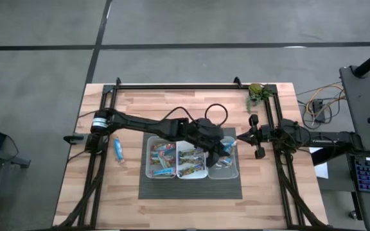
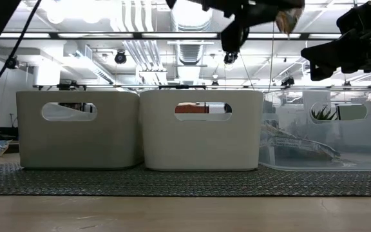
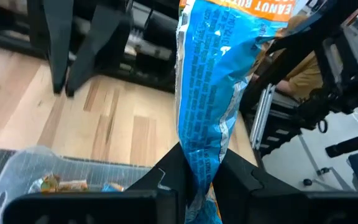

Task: Pick and place Granola Bars by type
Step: Put the right yellow granola bar into the transparent bin

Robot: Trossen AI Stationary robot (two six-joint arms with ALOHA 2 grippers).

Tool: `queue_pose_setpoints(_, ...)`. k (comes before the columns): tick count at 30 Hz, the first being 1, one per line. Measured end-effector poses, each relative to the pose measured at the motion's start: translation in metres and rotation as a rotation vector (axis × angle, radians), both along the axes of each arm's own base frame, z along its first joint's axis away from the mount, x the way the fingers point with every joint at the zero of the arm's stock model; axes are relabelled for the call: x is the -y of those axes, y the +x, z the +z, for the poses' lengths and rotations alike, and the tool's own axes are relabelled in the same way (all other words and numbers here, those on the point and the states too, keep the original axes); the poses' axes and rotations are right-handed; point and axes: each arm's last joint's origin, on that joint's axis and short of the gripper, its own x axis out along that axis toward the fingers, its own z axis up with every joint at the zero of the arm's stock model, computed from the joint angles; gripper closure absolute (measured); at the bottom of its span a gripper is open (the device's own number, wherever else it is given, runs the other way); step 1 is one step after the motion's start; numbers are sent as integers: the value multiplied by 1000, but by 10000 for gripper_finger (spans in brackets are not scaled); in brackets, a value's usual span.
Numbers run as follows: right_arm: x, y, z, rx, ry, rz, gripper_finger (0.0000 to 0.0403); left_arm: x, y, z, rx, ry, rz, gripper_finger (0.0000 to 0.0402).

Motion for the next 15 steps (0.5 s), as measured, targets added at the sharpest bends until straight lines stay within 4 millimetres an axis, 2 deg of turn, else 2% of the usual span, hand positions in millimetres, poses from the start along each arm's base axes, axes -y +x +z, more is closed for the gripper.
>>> queue_pose_setpoints(15, 0, 0, 0, 0, 0, 0, 394, 1, 18, -47, -104, -26, 14, 355)
